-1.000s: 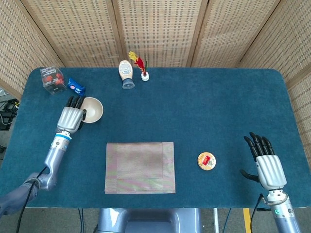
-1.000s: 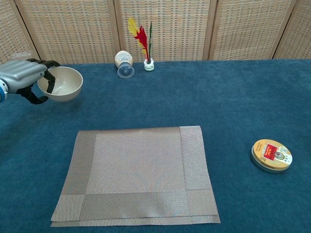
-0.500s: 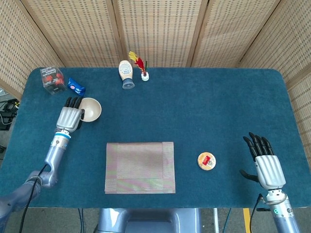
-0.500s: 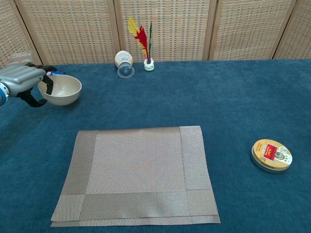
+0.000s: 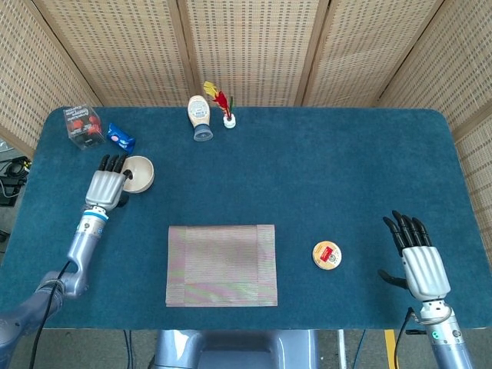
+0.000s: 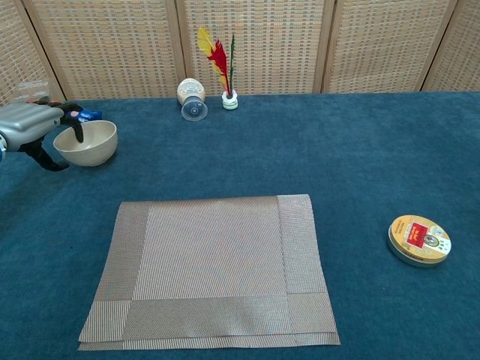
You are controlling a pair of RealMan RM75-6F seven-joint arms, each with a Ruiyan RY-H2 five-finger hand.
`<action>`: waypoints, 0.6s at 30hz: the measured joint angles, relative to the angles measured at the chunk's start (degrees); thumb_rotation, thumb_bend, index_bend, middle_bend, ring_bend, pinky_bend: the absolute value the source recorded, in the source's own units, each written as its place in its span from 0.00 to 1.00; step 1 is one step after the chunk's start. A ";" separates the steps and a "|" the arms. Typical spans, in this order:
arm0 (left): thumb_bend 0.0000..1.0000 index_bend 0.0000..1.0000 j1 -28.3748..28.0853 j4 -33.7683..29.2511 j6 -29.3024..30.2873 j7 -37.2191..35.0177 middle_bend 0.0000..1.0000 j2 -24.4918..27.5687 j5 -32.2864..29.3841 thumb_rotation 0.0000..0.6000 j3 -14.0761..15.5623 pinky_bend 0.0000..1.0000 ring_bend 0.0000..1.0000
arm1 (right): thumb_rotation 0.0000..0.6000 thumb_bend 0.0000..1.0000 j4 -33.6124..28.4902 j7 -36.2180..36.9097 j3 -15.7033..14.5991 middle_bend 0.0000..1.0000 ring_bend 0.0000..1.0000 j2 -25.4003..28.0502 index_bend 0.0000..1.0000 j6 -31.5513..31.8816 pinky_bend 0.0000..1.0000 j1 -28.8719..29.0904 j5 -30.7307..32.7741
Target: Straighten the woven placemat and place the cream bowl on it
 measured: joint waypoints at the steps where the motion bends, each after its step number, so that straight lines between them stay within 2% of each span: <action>1: 0.20 0.12 0.16 -0.80 0.67 -0.76 0.00 0.51 0.41 1.00 0.14 0.00 0.00 | 1.00 0.23 -0.01 -0.04 -0.03 0.00 0.00 -0.02 0.03 -0.03 0.00 0.01 -0.03; 9: 0.20 0.11 1.95 -8.94 7.40 -2.85 0.00 5.44 3.91 1.00 1.43 0.00 0.00 | 1.00 0.23 -0.26 0.09 -0.20 0.00 0.00 0.02 0.03 -0.29 0.00 0.08 -0.12; 13: 0.18 0.11 4.00 -18.12 12.45 -1.89 0.00 10.07 5.98 1.00 2.37 0.00 0.00 | 1.00 0.23 -0.48 0.01 -0.36 0.00 0.00 0.09 0.03 0.00 0.00 0.04 -0.62; 18: 0.10 0.11 7.10 -31.42 17.86 1.27 0.00 15.93 8.93 1.00 4.50 0.00 0.00 | 1.00 0.23 -0.99 0.16 -0.55 0.00 0.00 0.32 0.03 0.53 0.00 -0.10 -1.25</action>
